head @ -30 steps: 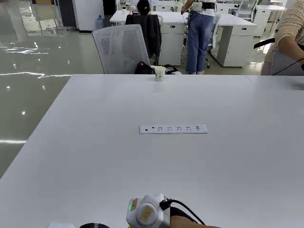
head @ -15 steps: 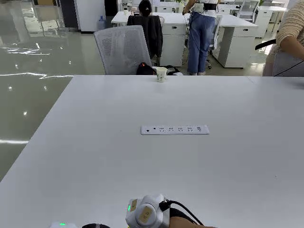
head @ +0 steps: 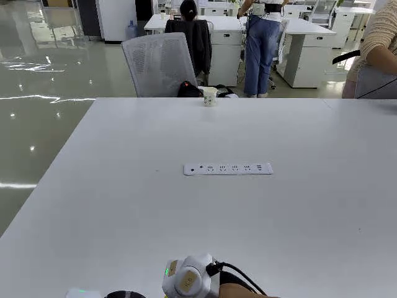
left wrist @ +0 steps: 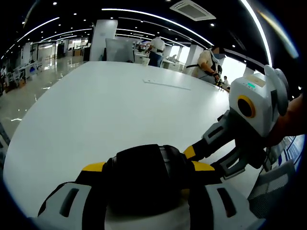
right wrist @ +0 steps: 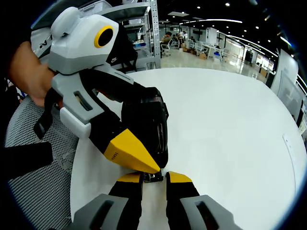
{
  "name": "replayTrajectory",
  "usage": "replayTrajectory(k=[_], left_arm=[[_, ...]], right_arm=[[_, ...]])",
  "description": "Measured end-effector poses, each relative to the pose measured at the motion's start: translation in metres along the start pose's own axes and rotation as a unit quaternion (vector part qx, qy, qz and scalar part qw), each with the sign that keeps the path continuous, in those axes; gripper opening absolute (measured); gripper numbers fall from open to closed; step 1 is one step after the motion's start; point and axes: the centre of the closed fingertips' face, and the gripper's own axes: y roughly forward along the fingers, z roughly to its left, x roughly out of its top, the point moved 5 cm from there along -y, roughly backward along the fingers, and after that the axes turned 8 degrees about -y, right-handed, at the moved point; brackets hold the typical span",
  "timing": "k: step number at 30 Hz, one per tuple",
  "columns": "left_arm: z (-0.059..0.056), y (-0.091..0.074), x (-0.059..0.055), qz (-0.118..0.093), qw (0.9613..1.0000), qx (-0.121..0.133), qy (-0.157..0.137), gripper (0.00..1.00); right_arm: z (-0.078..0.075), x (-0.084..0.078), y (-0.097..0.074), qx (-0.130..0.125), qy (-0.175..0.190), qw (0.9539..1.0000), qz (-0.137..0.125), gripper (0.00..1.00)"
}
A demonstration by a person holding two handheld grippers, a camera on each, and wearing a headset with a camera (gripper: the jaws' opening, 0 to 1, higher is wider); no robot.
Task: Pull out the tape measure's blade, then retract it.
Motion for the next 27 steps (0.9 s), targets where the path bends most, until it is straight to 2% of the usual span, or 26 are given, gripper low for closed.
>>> replayTrajectory(k=[2,5,16,22,25,27], left_arm=[[0.001,0.001,0.000,0.003,1.0000,0.000,0.001,0.64],[0.000,0.000,0.000,0.006,1.0000,0.000,0.004,0.64],[-0.001,-0.002,0.000,0.012,0.9994,-0.007,0.031,0.63],[0.003,-0.004,0.001,0.029,0.9981,-0.032,0.045,0.62],[0.004,-0.005,0.002,0.035,0.9968,-0.047,0.055,0.69],[0.005,-0.009,0.001,0.044,0.9952,-0.057,0.067,0.71]], right_arm=[[-0.001,-0.001,-0.002,-0.002,0.001,1.0000,0.000,0.19],[0.002,-0.004,-0.006,0.004,0.003,1.0000,-0.005,0.15],[-0.001,-0.020,-0.031,-0.029,0.019,0.9993,-0.011,0.16],[0.001,-0.035,-0.053,-0.053,0.055,0.9967,-0.027,0.18],[0.004,-0.045,-0.064,-0.061,0.065,0.9956,-0.029,0.20],[0.006,-0.052,-0.072,-0.068,0.069,0.9949,-0.028,0.21]])
